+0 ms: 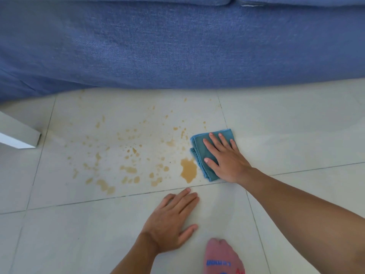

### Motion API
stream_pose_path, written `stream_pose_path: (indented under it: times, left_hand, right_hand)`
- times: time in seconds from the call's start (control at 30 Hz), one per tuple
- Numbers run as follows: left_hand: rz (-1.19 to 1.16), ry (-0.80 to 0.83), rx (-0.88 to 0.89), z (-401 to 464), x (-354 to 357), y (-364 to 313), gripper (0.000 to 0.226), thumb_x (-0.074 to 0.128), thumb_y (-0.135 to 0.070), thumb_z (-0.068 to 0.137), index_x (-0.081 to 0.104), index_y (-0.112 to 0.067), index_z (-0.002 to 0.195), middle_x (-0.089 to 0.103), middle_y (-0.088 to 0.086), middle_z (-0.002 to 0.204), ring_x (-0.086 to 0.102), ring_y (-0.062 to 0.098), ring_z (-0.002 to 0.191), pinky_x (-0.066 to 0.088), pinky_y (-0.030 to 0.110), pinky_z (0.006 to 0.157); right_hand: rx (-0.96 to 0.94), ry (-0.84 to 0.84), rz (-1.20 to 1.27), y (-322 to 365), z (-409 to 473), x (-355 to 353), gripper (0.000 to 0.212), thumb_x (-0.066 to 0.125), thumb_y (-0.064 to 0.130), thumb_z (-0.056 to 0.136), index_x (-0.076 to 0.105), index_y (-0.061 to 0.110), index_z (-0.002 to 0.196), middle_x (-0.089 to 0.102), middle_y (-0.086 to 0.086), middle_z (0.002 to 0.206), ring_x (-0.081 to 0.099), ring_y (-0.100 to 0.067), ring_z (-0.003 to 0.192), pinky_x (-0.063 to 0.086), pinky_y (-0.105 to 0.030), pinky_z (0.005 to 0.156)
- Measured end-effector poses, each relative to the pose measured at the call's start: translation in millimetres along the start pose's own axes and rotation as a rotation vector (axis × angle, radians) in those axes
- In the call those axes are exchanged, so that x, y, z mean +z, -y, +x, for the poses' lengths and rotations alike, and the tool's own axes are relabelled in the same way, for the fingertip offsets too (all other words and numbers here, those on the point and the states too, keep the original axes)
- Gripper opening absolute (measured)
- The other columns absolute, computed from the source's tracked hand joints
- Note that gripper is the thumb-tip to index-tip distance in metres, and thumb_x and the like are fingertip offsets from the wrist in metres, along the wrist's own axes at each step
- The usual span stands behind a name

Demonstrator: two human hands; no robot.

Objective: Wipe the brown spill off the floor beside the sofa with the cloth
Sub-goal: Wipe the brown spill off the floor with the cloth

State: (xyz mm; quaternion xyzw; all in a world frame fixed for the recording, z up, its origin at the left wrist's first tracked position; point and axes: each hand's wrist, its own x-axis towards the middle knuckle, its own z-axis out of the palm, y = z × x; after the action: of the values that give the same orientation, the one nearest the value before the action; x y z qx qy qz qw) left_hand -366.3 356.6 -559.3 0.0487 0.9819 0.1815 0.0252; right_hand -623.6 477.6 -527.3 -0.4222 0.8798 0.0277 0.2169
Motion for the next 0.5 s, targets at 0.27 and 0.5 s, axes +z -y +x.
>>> stream_pose_path:
  times: [0.27,0.5]
  left_hand:
    - [0.005,0.05,0.0,0,0,1,0.068,0.042,-0.058,0.099,0.036,-0.019,0.155,0.036,-0.005,0.16,0.02,0.015,0.153,0.019,0.037,0.116]
    - [0.032,0.034,0.048,-13,-3,7,0.064,0.043,-0.055,0.1,0.039,-0.019,0.153,0.041,-0.003,0.157,0.026,0.015,0.151,0.019,0.035,0.118]
  right_hand:
    - [-0.034,0.016,-0.044,-20,-20,11,0.075,0.007,0.069,0.095,-0.012,0.039,0.161,-0.022,0.016,0.168,-0.022,-0.014,0.156,-0.005,-0.052,0.128]
    - [-0.061,0.004,-0.048,10,-1,9,0.069,0.016,0.06,0.105,-0.016,0.036,0.161,-0.027,0.011,0.167,-0.026,-0.022,0.155,-0.01,-0.051,0.127]
